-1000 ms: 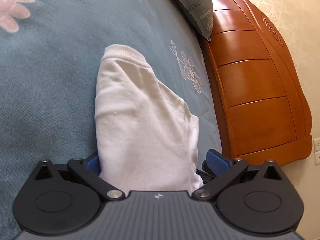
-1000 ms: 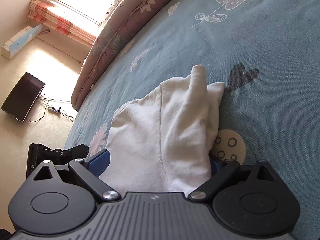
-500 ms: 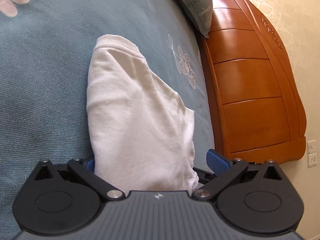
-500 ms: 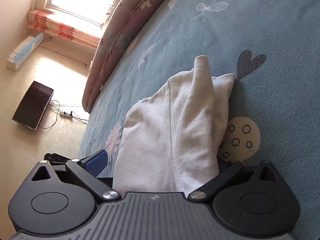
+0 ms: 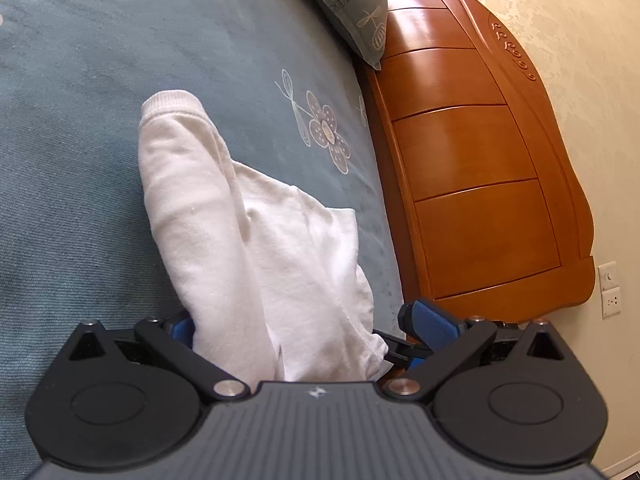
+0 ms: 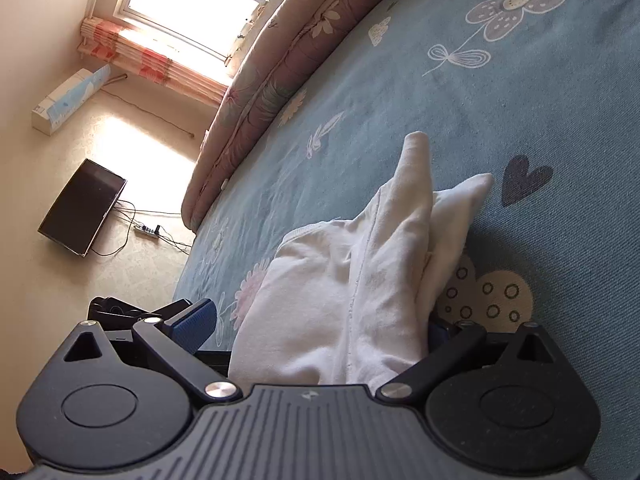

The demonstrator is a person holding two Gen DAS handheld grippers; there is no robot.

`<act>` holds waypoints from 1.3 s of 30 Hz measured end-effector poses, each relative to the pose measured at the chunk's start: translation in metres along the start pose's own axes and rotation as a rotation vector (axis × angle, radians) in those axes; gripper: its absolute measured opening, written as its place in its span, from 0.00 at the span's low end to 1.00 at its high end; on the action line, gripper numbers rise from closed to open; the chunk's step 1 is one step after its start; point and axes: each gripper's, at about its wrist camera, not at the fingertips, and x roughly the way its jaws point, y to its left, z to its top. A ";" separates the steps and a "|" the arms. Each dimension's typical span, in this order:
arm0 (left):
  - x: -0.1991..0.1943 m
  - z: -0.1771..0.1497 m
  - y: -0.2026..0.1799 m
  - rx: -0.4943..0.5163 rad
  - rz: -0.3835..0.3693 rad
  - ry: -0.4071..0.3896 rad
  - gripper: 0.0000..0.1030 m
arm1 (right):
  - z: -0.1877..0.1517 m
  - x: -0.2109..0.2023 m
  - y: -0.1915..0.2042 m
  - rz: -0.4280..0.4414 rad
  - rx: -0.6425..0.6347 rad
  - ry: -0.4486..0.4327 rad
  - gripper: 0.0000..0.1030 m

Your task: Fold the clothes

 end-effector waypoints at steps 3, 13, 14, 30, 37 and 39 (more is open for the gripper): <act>0.009 0.002 -0.012 0.020 -0.002 0.005 0.99 | 0.003 -0.011 -0.001 -0.006 -0.011 -0.022 0.99; 0.073 0.010 -0.067 0.121 -0.009 0.087 0.98 | 0.021 -0.059 -0.013 -0.092 -0.075 -0.109 0.99; 0.081 0.011 -0.072 0.131 -0.013 0.096 0.98 | 0.025 -0.066 -0.016 -0.107 -0.083 -0.119 0.99; 0.232 0.032 -0.144 0.185 -0.160 0.203 0.98 | 0.107 -0.166 -0.068 -0.360 -0.237 -0.251 0.99; 0.269 0.025 -0.144 0.141 -0.191 0.213 0.98 | 0.144 -0.187 -0.107 -0.361 -0.224 -0.297 0.99; 0.275 0.022 -0.137 0.126 -0.172 0.227 0.98 | 0.149 -0.185 -0.120 -0.371 -0.204 -0.287 0.99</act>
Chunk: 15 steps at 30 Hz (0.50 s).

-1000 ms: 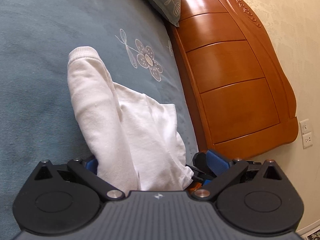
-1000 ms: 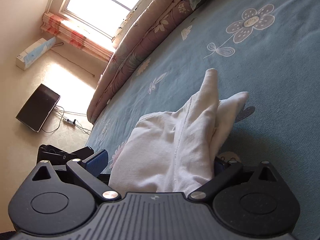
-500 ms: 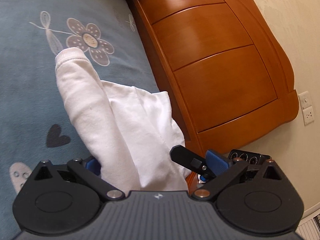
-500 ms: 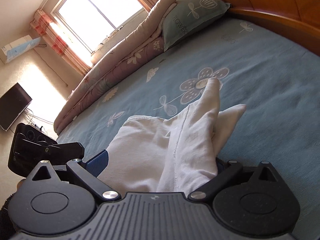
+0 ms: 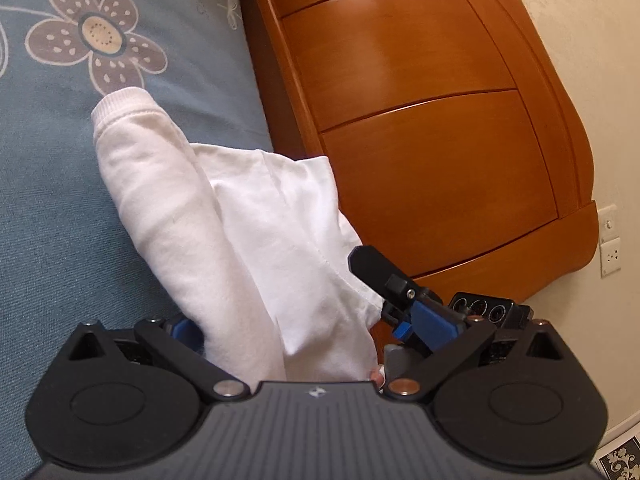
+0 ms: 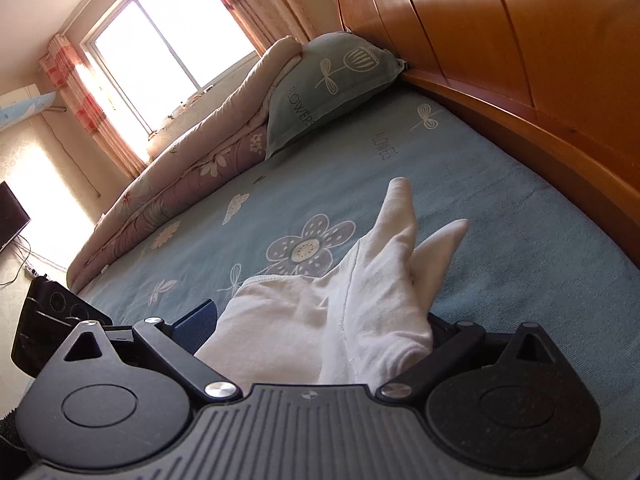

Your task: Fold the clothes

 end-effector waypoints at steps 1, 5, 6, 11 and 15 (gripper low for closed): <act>0.001 -0.002 0.003 -0.004 0.013 0.012 0.98 | -0.002 0.004 -0.004 -0.015 0.009 0.009 0.99; -0.010 -0.017 0.012 0.035 0.098 0.052 0.98 | -0.018 0.011 -0.013 -0.179 -0.033 0.034 0.99; -0.019 -0.022 0.012 0.056 0.127 0.052 0.98 | -0.021 0.008 -0.013 -0.258 -0.062 0.022 0.99; -0.068 -0.053 -0.008 0.305 0.410 -0.014 0.98 | -0.029 -0.020 0.008 -0.385 -0.164 -0.097 0.97; -0.092 -0.065 -0.016 0.455 0.590 -0.043 0.98 | -0.040 -0.018 0.048 -0.298 -0.314 -0.125 0.96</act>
